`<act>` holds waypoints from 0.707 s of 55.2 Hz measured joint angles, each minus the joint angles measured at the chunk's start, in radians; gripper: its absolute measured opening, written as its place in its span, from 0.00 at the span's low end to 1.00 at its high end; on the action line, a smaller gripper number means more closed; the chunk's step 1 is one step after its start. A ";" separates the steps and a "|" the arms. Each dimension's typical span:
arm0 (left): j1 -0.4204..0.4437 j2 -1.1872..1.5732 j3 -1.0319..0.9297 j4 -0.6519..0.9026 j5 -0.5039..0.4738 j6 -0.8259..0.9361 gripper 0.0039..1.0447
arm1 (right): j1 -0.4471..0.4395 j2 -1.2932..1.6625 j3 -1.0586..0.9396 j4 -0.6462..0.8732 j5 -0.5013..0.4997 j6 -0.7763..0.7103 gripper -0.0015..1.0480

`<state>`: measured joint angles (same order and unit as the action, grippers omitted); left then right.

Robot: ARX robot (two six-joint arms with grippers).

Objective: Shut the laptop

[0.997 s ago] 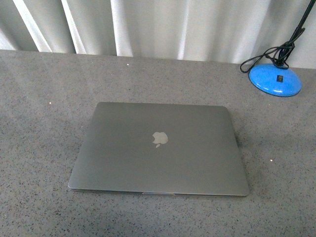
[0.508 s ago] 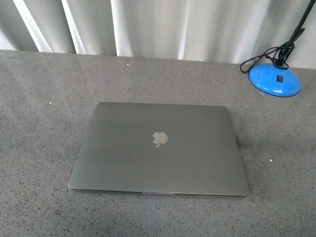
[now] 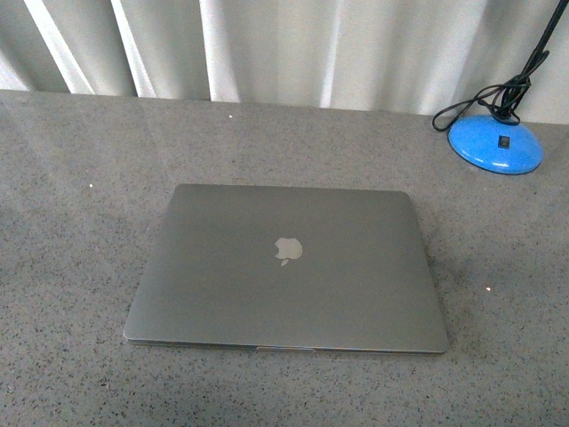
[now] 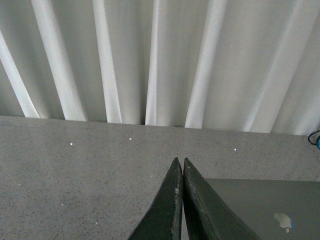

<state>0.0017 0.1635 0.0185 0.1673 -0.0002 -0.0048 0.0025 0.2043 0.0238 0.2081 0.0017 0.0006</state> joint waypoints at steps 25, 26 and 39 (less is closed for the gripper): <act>0.000 -0.161 0.000 -0.167 0.000 0.000 0.03 | 0.000 -0.199 0.000 -0.206 0.000 0.000 0.01; 0.000 -0.161 0.000 -0.167 0.000 0.000 0.03 | 0.000 -0.199 0.000 -0.206 0.000 0.000 0.01; 0.000 -0.161 0.000 -0.167 0.000 0.000 0.26 | 0.000 -0.199 0.000 -0.206 0.000 0.000 0.23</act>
<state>0.0013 0.0025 0.0185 0.0006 -0.0002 -0.0048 0.0025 0.0051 0.0242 0.0025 0.0017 0.0006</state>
